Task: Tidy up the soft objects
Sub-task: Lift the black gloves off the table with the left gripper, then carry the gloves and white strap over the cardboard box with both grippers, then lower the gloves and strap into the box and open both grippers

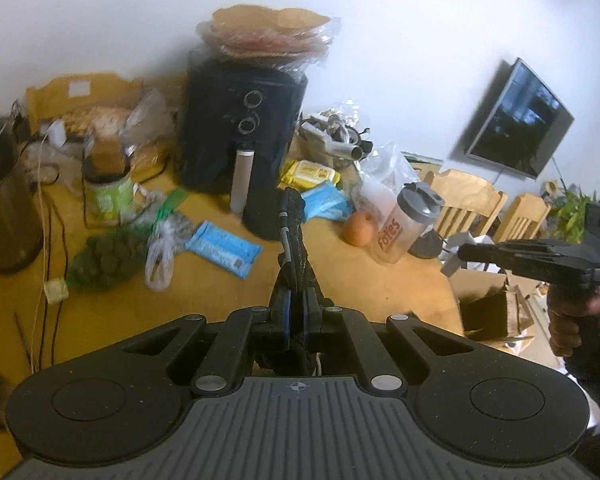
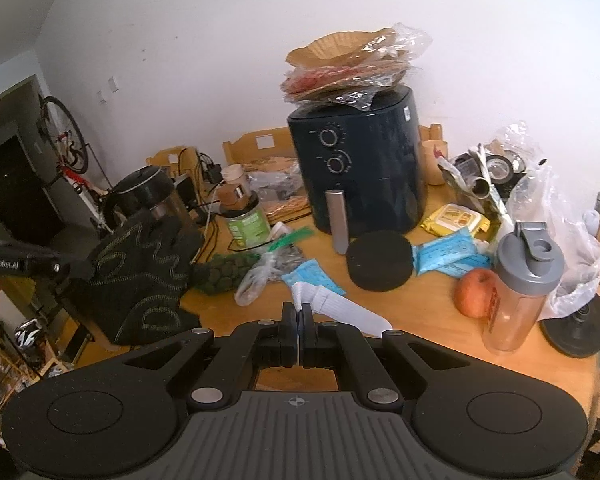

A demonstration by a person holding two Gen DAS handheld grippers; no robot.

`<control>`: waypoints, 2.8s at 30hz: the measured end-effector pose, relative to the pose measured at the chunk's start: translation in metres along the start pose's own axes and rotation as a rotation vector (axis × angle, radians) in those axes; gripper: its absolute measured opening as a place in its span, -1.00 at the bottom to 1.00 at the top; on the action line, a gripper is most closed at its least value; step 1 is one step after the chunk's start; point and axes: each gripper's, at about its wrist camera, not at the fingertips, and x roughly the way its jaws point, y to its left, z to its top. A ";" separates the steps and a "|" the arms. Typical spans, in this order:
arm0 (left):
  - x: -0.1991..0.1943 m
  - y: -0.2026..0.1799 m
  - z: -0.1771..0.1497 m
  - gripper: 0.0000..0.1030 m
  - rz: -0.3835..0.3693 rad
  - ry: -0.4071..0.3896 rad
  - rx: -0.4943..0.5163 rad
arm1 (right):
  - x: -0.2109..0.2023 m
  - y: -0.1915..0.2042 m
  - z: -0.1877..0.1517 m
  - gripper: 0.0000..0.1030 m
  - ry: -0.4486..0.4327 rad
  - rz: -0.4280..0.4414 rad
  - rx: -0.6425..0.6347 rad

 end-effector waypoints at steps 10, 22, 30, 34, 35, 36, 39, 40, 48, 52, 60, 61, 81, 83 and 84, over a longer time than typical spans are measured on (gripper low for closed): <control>-0.004 0.014 -0.061 -0.88 -0.017 0.093 -0.248 | 0.000 0.017 -0.001 -0.94 0.021 0.062 -0.050; 0.002 0.014 -0.107 -0.88 0.002 0.269 -0.280 | -0.005 0.024 -0.003 -0.94 0.034 0.092 -0.079; -0.004 -0.001 -0.110 -0.25 0.070 0.329 -0.091 | -0.006 0.026 -0.008 -0.94 0.043 0.103 -0.084; -0.021 -0.005 -0.102 -0.19 0.074 0.277 -0.048 | -0.008 0.027 -0.011 -0.94 0.047 0.110 -0.079; -0.026 -0.005 -0.099 -0.19 0.069 0.257 -0.046 | -0.008 0.028 -0.012 -0.94 0.048 0.111 -0.079; -0.030 -0.006 -0.095 -0.19 0.065 0.231 -0.044 | -0.008 0.028 -0.012 -0.94 0.048 0.113 -0.078; -0.032 -0.008 -0.085 -0.19 0.080 0.174 -0.027 | -0.009 0.030 -0.016 -0.94 0.052 0.120 -0.073; -0.028 -0.009 -0.082 -0.19 0.088 0.169 -0.017 | -0.008 0.031 -0.017 -0.94 0.054 0.122 -0.071; 0.031 -0.018 -0.081 -0.34 0.139 0.242 0.156 | -0.010 0.038 -0.020 -0.94 0.056 0.131 -0.075; 0.057 -0.013 -0.091 -0.42 0.116 0.305 0.147 | -0.013 0.039 -0.021 -0.94 0.057 0.126 -0.075; 0.087 -0.012 -0.100 -0.42 0.121 0.361 0.127 | -0.015 0.039 -0.027 -0.93 0.076 0.120 -0.064; 0.089 -0.013 -0.100 -0.42 0.121 0.368 0.131 | -0.014 0.040 -0.028 -0.93 0.081 0.125 -0.066; 0.007 -0.015 -0.053 0.33 0.068 0.121 0.040 | -0.004 0.070 -0.036 -0.47 0.163 0.223 -0.120; 0.005 -0.013 -0.050 0.37 0.074 0.103 0.031 | 0.002 0.077 -0.040 0.56 0.202 0.235 -0.150; 0.004 -0.013 -0.049 0.40 0.078 0.099 0.027 | 0.001 0.081 -0.043 0.92 0.195 0.228 -0.170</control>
